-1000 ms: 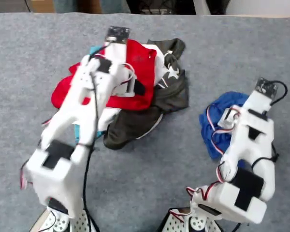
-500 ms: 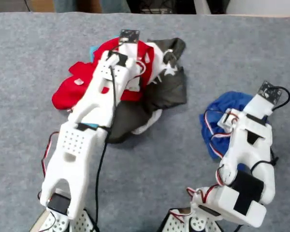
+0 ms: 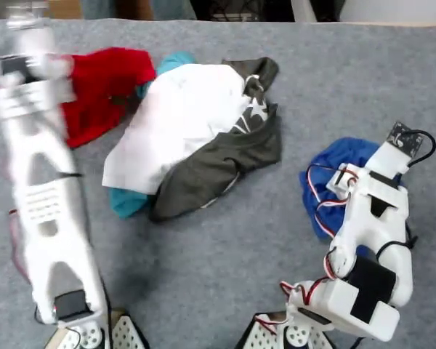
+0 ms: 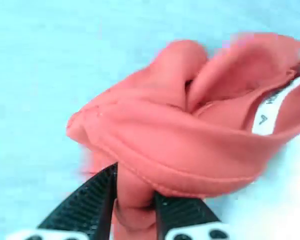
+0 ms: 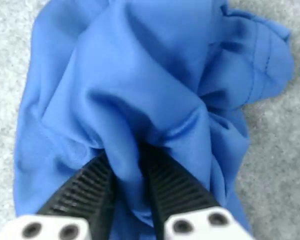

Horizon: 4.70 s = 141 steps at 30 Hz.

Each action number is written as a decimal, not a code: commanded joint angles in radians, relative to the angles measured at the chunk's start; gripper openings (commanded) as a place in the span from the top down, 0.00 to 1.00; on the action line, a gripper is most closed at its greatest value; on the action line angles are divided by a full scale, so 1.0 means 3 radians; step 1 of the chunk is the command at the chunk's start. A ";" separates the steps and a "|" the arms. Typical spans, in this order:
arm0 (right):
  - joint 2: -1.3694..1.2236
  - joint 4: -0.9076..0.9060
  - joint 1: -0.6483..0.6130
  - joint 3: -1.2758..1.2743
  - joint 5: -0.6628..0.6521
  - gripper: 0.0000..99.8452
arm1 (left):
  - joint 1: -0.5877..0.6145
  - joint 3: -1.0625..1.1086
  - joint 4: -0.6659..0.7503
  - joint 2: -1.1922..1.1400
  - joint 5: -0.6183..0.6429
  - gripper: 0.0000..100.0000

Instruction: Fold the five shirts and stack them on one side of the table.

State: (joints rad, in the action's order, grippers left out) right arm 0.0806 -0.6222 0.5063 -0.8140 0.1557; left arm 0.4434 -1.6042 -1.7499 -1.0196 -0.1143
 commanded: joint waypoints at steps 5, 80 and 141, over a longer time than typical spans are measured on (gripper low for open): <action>-0.0028 0.0041 0.0020 -0.0018 0.0031 0.99 | 0.1169 -0.0171 -0.0031 0.0353 -0.0307 0.97; -0.0033 0.0041 0.0020 -0.0023 0.0031 0.99 | -0.0918 0.1496 -0.0046 0.1734 0.0639 0.73; 0.1112 -0.2153 -0.2833 0.1624 0.0026 0.99 | 0.0908 0.3061 -0.0031 0.3258 0.0235 0.74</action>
State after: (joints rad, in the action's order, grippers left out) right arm 0.3675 -1.1960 -0.1611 -0.4887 0.1557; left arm 0.7196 -0.7833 -1.7561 -0.1573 -0.0115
